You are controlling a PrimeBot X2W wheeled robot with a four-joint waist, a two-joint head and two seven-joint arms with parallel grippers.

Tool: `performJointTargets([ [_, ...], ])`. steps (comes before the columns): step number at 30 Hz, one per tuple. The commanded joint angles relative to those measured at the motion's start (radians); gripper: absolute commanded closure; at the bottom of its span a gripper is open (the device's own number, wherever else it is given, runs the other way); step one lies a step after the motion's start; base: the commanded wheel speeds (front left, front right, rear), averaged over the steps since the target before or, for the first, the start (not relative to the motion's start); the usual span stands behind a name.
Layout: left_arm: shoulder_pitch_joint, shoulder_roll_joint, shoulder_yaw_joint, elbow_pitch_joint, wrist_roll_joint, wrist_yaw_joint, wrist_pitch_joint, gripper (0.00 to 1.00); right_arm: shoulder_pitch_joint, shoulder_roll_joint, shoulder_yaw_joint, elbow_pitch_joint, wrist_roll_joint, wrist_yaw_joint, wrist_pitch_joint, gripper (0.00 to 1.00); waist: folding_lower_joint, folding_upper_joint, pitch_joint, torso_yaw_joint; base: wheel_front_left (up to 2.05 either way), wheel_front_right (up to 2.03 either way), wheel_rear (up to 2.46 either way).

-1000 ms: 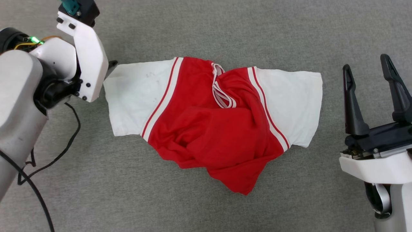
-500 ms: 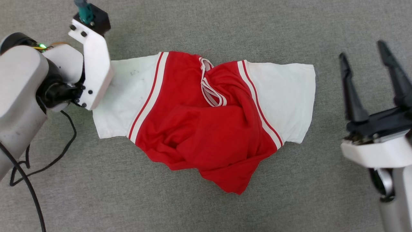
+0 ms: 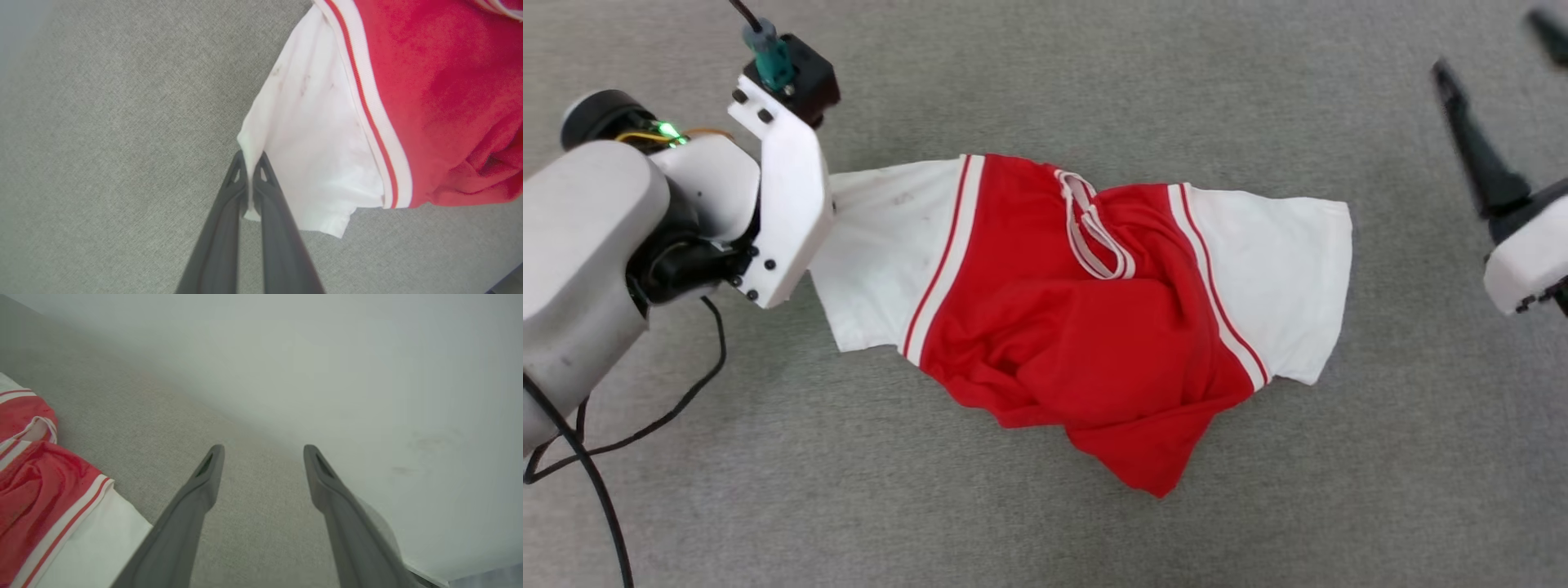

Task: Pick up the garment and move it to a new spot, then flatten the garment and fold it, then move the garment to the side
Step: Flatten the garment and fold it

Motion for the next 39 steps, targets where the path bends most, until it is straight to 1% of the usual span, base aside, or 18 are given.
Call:
performJointTargets([
  [1, -0.01, 0.005, -0.01, -0.009, -0.007, 0.0, -0.013, 1.0, -0.02, -0.036, 0.041, 0.004, 0.053, -0.001, 0.066, 0.0, 0.0, 0.0, -0.015, 0.022, 0.0, 0.0, 0.0],
  [4, -0.016, 0.007, -0.04, -0.033, -0.019, 0.0, -0.04, 1.0, -0.085, -0.141, 0.148, 0.0, 0.22, -0.001, 0.29, 0.0, 0.0, 0.0, -0.017, 0.044, 0.0, 0.0, 0.0],
  [8, -0.027, -0.004, -0.069, -0.052, -0.025, 0.0, -0.069, 1.0, -0.163, -0.238, 0.281, 0.003, 0.454, -0.001, 0.565, 0.0, 0.0, 0.0, -0.01, 0.069, 0.0, 0.0, 0.0],
  [10, -0.037, -0.009, -0.079, -0.056, -0.027, 0.0, -0.083, 1.0, -0.208, -0.249, 0.304, 0.033, 0.568, -0.001, 0.68, 0.0, 0.0, 0.0, -0.002, 0.078, 0.0, 0.0, 0.0],
  [12, -0.047, -0.019, -0.086, -0.056, -0.029, 0.0, -0.093, 1.0, -0.238, -0.253, 0.329, 0.079, 0.639, -0.001, 0.793, 0.0, 0.0, 0.0, 0.008, 0.09, 0.0, 0.0, 0.0],
  [15, -0.069, -0.032, -0.095, -0.055, -0.031, 0.0, -0.112, 1.0, -0.286, -0.234, 0.352, 0.154, 0.681, -0.001, 0.917, 0.0, 0.0, 0.0, 0.023, 0.106, 0.0, 0.0, 0.0],
  [18, -0.083, -0.041, -0.103, -0.052, -0.032, 0.0, -0.127, 1.0, -0.308, -0.204, 0.371, 0.225, 0.688, -0.001, 0.985, 0.0, 0.0, 0.0, 0.038, 0.12, 0.0, 0.0, 0.0],
  [23, -0.104, -0.048, -0.112, -0.048, -0.034, 0.0, -0.142, 1.0, -0.324, -0.142, 0.391, 0.34, 0.676, -0.001, 1.036, 0.0, 0.0, 0.0, 0.06, 0.135, 0.0, 0.0, 0.0],
  [25, -0.107, -0.054, -0.113, -0.043, -0.039, 0.0, -0.145, 1.0, -0.3, -0.114, 0.407, 0.382, 0.677, -0.001, 1.044, 0.0, 0.0, 0.0, 0.066, 0.142, 0.0, 0.0, 0.0],
  [27, -0.102, -0.058, -0.116, -0.037, -0.041, 0.0, -0.151, 1.0, -0.263, -0.097, 0.448, 0.402, 0.67, 0.0, 1.062, 0.0, 0.0, 0.0, 0.068, 0.145, 0.0, 0.0, 0.0],
  [30, -0.095, -0.059, -0.118, -0.03, -0.043, 0.0, -0.151, 1.0, -0.234, -0.083, 0.468, 0.418, 0.671, 0.0, 1.032, 0.0, 0.0, 0.0, 0.068, 0.143, 0.0, 0.0, 0.0],
  [31, -0.092, -0.058, -0.118, -0.027, -0.043, 0.0, -0.152, 1.0, -0.238, -0.075, 0.454, 0.424, 0.67, 0.0, 1.0, 0.78, 0.0, 0.0, 0.065, 0.141, 0.0, 0.0, 0.0],
  [32, -0.088, -0.057, -0.119, -0.024, -0.043, 0.0, -0.154, 1.0, -0.244, -0.068, 0.449, 0.429, 0.67, -0.001, 0.984, 1.0, 0.0, 0.0, 0.06, 0.138, 0.0, 0.0, 0.0],
  [34, -0.08, -0.054, -0.12, -0.016, -0.045, 0.0, -0.158, 1.0, -0.258, -0.064, 0.448, 0.421, 0.672, 0.0, 0.945, 1.0, 0.0, 0.0, 0.046, 0.131, 0.0, 0.0, 0.0],
  [39, -0.074, -0.048, -0.12, -0.006, -0.031, 0.0, -0.187, 1.0, -0.303, -0.083, 0.434, 0.39, 0.687, -0.001, 0.856, 1.0, 0.0, 0.0, -0.01, 0.111, 0.0, 0.0, 0.0],
])
